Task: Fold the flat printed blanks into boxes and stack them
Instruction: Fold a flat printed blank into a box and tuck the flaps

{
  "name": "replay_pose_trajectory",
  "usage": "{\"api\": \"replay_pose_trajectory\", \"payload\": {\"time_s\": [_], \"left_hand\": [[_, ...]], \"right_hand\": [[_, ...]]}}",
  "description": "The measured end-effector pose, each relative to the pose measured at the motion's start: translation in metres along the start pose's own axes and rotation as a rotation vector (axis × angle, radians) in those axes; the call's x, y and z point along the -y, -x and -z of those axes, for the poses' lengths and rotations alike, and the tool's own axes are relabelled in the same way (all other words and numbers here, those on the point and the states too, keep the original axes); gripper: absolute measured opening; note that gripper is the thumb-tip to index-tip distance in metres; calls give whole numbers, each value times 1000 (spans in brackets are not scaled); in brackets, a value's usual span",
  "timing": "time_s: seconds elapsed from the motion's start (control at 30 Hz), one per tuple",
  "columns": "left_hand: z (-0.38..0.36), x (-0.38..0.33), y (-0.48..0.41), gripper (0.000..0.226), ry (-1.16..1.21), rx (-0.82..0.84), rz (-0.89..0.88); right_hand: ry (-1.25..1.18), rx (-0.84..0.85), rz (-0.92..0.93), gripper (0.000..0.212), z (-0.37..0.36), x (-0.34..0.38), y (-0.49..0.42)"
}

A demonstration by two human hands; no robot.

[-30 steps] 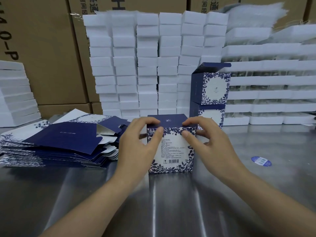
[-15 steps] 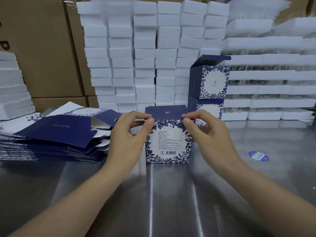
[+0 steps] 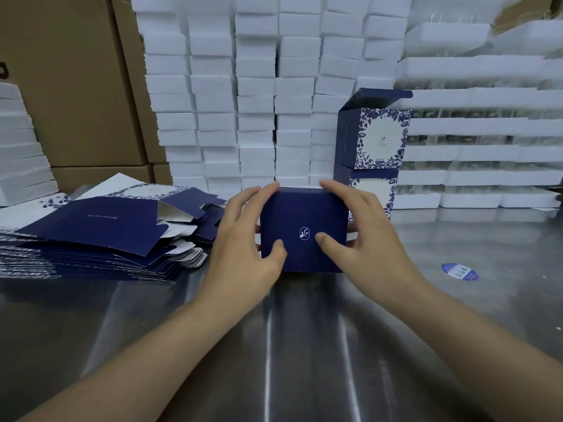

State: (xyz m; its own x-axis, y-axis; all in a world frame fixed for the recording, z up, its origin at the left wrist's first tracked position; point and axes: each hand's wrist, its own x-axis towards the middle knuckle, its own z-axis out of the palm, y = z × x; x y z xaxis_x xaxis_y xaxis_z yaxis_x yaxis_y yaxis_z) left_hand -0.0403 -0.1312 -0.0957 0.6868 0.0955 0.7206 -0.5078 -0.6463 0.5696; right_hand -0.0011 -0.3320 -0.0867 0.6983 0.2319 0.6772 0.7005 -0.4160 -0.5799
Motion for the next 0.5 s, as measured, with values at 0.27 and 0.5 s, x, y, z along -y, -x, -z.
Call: {"api": "replay_pose_trajectory", "payload": {"time_s": [0.27,0.5], "left_hand": [[1,0,-1,36,-16,-64,7],[1,-5,2,18,-1,-6,-37]], "right_hand": [[27,8,-11,36,-4,-3,-1],[60,18,11,14,-6,8,-1]]}}
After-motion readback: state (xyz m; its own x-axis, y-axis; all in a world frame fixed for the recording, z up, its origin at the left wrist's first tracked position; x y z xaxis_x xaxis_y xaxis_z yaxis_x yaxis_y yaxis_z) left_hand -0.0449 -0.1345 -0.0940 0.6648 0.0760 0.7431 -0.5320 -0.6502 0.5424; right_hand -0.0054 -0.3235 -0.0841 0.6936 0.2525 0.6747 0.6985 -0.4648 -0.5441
